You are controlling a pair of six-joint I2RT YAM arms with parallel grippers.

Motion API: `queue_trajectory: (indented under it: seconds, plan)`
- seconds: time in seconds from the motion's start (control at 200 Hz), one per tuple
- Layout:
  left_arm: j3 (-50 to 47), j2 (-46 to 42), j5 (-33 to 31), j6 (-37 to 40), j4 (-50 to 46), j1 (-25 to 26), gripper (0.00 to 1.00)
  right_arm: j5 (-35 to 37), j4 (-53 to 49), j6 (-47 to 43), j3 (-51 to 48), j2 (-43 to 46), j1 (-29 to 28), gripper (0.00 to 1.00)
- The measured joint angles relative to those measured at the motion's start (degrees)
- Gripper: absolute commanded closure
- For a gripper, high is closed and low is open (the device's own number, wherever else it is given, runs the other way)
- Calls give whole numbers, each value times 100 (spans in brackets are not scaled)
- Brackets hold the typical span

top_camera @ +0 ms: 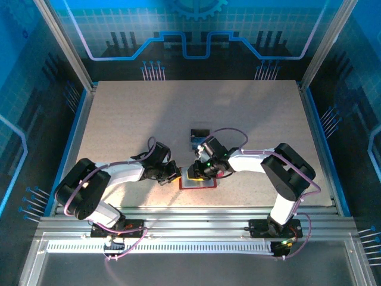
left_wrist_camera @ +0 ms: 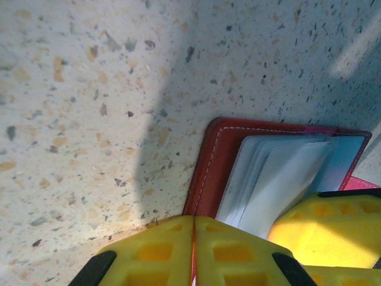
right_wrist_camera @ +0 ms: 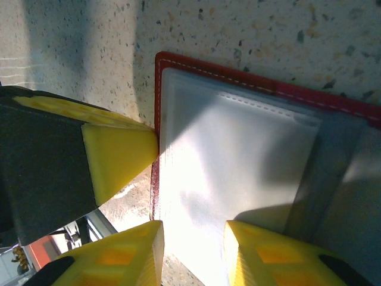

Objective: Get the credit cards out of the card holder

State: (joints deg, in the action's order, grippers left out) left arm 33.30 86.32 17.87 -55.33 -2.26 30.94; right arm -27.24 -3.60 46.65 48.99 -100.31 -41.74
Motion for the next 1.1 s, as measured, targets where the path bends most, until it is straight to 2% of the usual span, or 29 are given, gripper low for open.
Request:
queue_trajectory:
  seconds: [0.425, 0.695, 1.101]
  plan:
    - [44, 55, 2, 24, -13, 0, 91, 127, -120, -55, -48, 109, 7, 67]
    - [125, 76, 0, 50, -120, 0, 91, -35, 330, 59, -328, 153, 55, 67]
    - [387, -256, -24, 181, -568, 2, 79, -481, 1434, 463, -992, 249, 282, 68]
